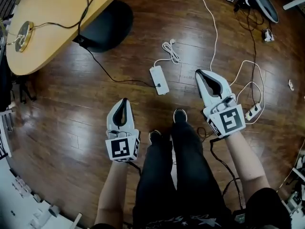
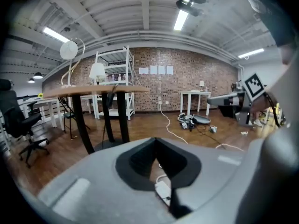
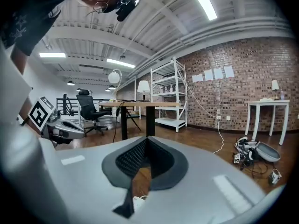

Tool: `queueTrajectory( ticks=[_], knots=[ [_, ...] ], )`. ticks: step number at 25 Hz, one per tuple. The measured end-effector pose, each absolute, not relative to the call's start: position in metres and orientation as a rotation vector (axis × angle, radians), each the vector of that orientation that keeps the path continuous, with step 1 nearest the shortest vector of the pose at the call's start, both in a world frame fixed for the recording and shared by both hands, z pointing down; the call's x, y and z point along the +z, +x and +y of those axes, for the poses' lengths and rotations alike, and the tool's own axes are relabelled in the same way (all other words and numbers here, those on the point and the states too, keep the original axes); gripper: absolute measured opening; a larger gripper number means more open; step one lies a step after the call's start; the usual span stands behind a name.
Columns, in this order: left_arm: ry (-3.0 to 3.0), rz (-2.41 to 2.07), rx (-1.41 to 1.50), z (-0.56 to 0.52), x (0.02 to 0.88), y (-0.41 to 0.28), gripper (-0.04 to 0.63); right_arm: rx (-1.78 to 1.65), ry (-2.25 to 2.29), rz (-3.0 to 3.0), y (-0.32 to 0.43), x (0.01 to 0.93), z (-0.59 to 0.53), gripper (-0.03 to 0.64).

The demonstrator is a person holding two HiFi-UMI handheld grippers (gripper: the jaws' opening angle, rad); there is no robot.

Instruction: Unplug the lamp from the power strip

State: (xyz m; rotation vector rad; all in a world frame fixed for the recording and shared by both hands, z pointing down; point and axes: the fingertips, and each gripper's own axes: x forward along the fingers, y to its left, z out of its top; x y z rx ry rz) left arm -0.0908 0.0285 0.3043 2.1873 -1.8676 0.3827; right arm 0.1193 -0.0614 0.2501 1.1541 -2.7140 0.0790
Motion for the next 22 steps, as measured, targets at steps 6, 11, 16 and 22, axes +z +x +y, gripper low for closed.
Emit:
queueTrajectory(
  ticks=[6,11,16,22],
  knots=[
    [2.196,-1.785,0.405,0.014,0.439,-0.089,0.005,0.047,1.047,-2.713,0.104,0.368,-0.063,0.008],
    [2.257,-1.734,0.411,-0.024,0.541,-0.083,0.005,0.06,1.049,-2.702,0.094,0.477,-0.074,0.008],
    [2.273,-1.746,0.267,-0.068,0.605,-0.083,0.004,0.07,1.058,-2.738,0.079,0.558,-0.087,0.008],
    [2.378,-1.692,0.174,-0.091,0.642,-0.077,0.003,0.017,0.985,-2.764,0.063,0.624,-0.084,0.008]
  ],
)
